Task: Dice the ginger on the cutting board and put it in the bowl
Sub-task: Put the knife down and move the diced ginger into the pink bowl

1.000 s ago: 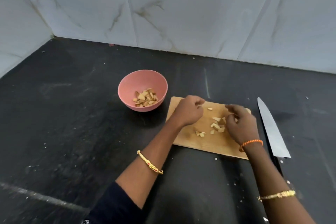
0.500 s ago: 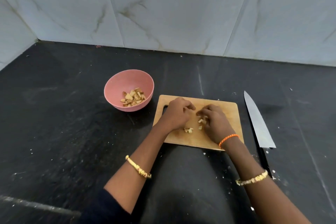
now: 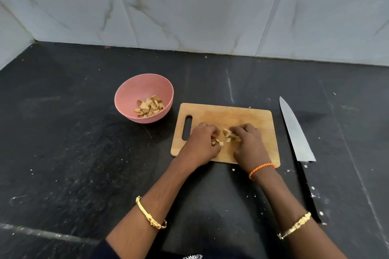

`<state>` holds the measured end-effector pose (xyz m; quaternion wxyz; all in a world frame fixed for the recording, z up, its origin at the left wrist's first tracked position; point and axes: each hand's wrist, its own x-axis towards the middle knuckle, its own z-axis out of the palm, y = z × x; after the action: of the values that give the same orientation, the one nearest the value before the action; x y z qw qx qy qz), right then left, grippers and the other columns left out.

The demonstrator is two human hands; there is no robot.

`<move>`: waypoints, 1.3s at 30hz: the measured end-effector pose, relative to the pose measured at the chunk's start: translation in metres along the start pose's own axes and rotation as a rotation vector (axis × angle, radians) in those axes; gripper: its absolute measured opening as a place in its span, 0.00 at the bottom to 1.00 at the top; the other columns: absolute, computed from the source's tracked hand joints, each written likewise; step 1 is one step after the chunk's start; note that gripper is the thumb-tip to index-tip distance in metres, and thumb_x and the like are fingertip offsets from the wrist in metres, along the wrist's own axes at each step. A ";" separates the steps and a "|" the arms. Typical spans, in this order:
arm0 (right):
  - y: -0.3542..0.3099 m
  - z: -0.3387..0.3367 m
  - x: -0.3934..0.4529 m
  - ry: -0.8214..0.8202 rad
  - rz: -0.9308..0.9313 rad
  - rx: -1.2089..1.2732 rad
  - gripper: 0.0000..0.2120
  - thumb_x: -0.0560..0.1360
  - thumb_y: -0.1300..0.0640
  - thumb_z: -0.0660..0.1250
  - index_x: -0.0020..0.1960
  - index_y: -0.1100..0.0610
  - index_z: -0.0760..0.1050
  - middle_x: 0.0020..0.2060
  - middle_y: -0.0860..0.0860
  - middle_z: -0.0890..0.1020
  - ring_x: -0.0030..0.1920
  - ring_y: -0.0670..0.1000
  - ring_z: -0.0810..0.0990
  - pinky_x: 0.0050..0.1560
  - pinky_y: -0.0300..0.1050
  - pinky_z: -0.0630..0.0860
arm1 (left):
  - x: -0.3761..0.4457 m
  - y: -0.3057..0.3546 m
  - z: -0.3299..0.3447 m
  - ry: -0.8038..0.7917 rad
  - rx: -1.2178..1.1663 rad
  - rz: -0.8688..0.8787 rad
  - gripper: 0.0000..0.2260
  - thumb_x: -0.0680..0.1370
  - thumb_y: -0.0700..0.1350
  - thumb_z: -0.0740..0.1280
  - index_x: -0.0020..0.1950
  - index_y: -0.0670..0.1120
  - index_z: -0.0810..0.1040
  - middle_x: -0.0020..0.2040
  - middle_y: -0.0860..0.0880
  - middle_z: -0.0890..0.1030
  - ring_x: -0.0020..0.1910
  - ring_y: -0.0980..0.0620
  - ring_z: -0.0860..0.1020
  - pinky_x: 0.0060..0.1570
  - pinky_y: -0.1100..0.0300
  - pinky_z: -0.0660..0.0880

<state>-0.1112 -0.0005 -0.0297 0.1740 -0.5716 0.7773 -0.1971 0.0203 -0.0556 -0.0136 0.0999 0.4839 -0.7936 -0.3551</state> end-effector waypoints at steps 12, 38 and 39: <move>0.002 -0.036 0.008 -0.267 0.115 -0.023 0.17 0.74 0.60 0.66 0.62 0.60 0.73 0.57 0.57 0.72 0.54 0.56 0.76 0.58 0.43 0.73 | 0.007 0.004 -0.008 -0.005 -0.099 -0.114 0.24 0.68 0.40 0.75 0.62 0.43 0.74 0.48 0.48 0.79 0.45 0.53 0.77 0.51 0.60 0.75; -0.008 -0.016 0.025 -0.122 0.120 0.143 0.18 0.69 0.65 0.69 0.59 0.61 0.76 0.57 0.57 0.77 0.55 0.56 0.77 0.56 0.41 0.73 | 0.026 0.018 0.009 0.017 -0.011 -0.051 0.26 0.67 0.41 0.76 0.64 0.43 0.74 0.58 0.45 0.73 0.56 0.48 0.75 0.59 0.53 0.73; -0.005 -0.020 0.028 -0.085 0.133 0.159 0.17 0.70 0.67 0.66 0.58 0.61 0.76 0.56 0.58 0.78 0.54 0.56 0.78 0.54 0.40 0.73 | 0.026 0.018 0.007 0.025 0.013 -0.063 0.25 0.67 0.42 0.76 0.63 0.43 0.74 0.58 0.46 0.72 0.57 0.48 0.74 0.59 0.53 0.73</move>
<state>-0.1248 -0.0264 -0.0110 0.2642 -0.5110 0.7873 -0.2217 -0.0093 -0.0694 -0.0113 0.0953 0.5134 -0.7791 -0.3469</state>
